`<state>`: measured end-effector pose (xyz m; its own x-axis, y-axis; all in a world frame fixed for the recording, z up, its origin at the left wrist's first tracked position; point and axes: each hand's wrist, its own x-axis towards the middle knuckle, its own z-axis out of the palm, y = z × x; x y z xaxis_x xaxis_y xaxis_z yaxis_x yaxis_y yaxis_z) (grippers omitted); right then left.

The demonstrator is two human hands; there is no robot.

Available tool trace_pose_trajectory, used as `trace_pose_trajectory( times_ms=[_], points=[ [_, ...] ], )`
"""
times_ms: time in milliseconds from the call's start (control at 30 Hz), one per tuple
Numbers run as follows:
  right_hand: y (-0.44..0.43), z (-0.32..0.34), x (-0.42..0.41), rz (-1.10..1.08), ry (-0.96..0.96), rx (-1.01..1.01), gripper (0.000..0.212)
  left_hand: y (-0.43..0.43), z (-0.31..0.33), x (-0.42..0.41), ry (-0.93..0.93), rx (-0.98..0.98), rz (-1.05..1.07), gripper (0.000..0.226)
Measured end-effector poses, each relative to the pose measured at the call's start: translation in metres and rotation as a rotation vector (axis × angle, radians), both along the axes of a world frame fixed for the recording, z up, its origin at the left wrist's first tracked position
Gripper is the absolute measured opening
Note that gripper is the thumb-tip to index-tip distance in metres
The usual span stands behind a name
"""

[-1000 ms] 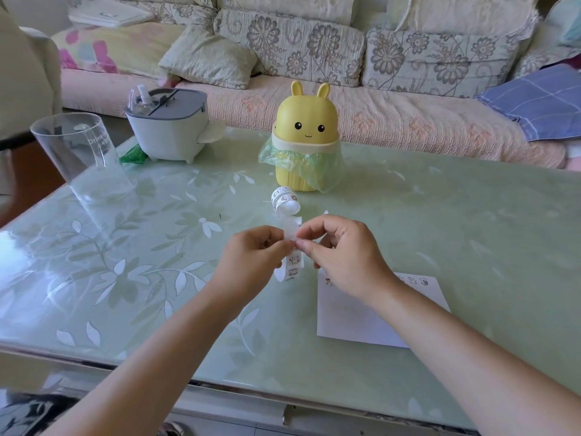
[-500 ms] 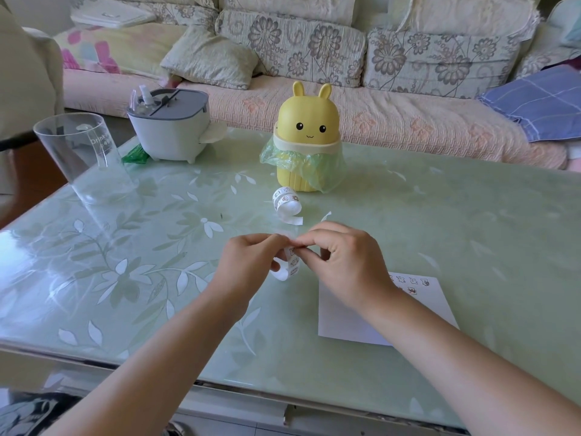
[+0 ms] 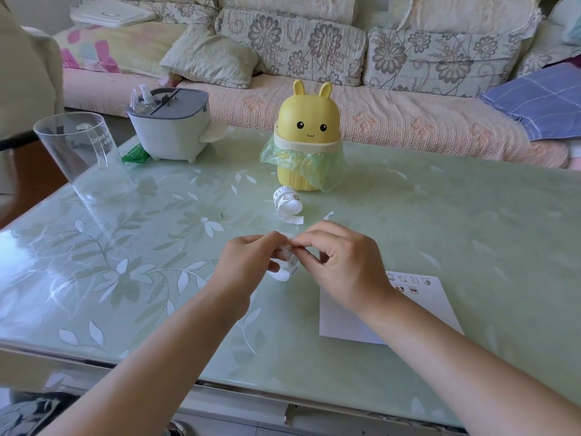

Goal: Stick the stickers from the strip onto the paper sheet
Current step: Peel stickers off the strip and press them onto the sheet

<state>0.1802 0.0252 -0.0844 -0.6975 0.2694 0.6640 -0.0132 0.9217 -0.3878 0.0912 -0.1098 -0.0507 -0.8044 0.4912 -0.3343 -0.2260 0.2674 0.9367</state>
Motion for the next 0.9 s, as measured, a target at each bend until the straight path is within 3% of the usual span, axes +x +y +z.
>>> trace_pose_trajectory(
  times_ms=[267, 400, 767, 900],
  points=[
    [0.0011, -0.0011, -0.0002, 0.005, -0.054, -0.082, 0.015, 0.0008, 0.0022, 0.0018, 0.026, -0.018, -0.006, 0.019],
    [0.0033, -0.0001, 0.0011, 0.018, -0.047, -0.086, 0.008, 0.0002, 0.0032, 0.0011, 0.005, -0.009, -0.019, 0.018],
    [0.0027, -0.0022, 0.0002, 0.043, 0.006, 0.075, 0.004, 0.0006, 0.0018, 0.0017, -0.030, -0.049, -0.015, 0.023],
    [0.0021, -0.0008, 0.0011, 0.047, -0.048, -0.013, 0.007, 0.0025, -0.0011, 0.0013, -0.011, -0.050, -0.007, 0.020]
  ],
)
